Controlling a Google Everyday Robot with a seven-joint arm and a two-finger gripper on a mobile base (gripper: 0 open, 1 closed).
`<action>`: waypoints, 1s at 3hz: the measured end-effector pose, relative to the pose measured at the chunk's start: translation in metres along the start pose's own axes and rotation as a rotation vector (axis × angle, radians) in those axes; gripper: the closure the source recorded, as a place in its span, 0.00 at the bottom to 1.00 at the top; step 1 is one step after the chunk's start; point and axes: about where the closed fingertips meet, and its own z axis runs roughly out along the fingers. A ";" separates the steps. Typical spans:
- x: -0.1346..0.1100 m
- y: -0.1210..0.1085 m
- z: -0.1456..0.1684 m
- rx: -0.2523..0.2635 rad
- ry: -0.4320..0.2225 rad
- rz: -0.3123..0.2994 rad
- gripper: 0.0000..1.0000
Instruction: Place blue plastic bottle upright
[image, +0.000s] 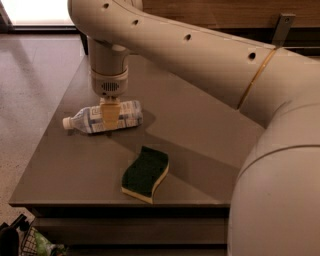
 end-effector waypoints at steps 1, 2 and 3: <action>0.007 -0.005 -0.016 0.001 -0.021 0.037 1.00; 0.020 -0.013 -0.059 0.038 -0.118 0.108 1.00; 0.034 -0.023 -0.090 0.102 -0.252 0.151 1.00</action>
Offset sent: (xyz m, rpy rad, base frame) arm 0.0218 -0.0505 0.0968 0.1986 0.0000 -0.1793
